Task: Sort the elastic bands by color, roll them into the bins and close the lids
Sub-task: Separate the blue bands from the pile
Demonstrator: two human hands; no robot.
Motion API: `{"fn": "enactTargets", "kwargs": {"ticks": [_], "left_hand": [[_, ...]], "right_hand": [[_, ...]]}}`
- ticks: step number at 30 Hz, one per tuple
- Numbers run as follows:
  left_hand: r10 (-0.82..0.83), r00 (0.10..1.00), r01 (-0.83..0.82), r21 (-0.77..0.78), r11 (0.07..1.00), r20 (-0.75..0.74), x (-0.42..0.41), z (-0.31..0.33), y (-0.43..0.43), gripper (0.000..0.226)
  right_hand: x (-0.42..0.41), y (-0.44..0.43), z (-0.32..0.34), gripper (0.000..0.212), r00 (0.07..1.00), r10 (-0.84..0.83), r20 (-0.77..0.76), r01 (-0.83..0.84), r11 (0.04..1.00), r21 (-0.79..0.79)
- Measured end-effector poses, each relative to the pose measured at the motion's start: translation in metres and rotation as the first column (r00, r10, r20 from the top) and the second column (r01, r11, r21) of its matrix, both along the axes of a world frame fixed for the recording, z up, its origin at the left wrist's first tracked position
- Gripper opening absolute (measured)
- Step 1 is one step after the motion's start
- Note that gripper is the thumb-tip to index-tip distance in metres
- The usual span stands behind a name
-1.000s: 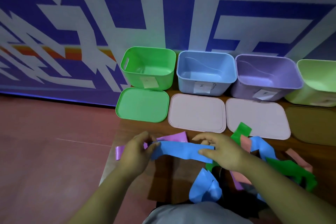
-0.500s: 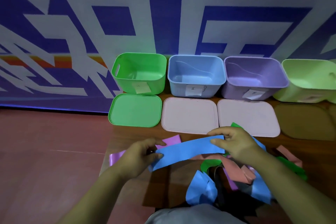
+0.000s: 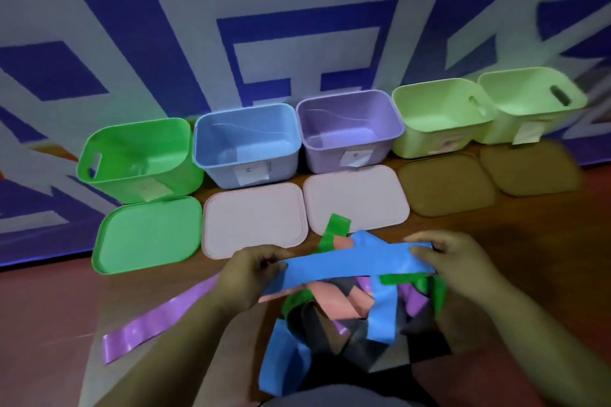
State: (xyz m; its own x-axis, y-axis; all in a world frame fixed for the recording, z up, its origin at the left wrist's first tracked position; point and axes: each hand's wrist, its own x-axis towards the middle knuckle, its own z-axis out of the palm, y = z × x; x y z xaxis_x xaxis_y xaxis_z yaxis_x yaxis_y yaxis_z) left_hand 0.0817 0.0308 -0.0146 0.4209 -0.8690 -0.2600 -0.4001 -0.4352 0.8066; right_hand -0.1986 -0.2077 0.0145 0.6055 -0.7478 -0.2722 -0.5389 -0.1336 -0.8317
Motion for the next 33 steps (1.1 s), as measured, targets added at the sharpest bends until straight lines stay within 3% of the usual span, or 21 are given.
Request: {"fn": "enactTargets", "kwargs": {"ticks": [9, 16, 21, 23, 28, 33], "left_hand": [[-0.119, 0.991, 0.119, -0.006, 0.993, -0.067, -0.118, -0.026, -0.171, 0.027], [-0.259, 0.965, 0.257, 0.063, 0.964, 0.029, -0.198, -0.048, -0.284, 0.014], [-0.297, 0.955, 0.295, 0.124, 0.947, -0.006, -0.239, -0.047, -0.346, 0.026], [-0.293, 0.956, 0.293, 0.141, 0.946, -0.019, -0.247, -0.048, -0.361, 0.02], [-0.323, 0.946, 0.32, 0.16, 0.934, -0.008, -0.246, -0.049, -0.368, 0.046], [-0.314, 0.943, 0.302, 0.11, 0.947, 0.108, -0.231, -0.039, -0.328, 0.042]], "right_hand": [[-0.162, -0.108, -0.023, 0.02, 0.982, -0.134, -0.134, 0.122, 0.988, -0.095], [-0.255, -0.176, -0.038, 0.013, 0.931, -0.281, -0.234, 0.246, 0.954, -0.169], [-0.295, -0.21, -0.038, 0.015, 0.872, -0.405, -0.275, 0.351, 0.908, -0.227], [-0.305, -0.219, -0.039, 0.02, 0.85, -0.429, -0.307, 0.361, 0.897, -0.255], [-0.31, -0.22, -0.043, 0.044, 0.799, -0.364, -0.478, 0.263, 0.927, -0.266], [-0.277, -0.198, -0.038, 0.043, 0.864, -0.304, -0.402, 0.218, 0.944, -0.247]]}}
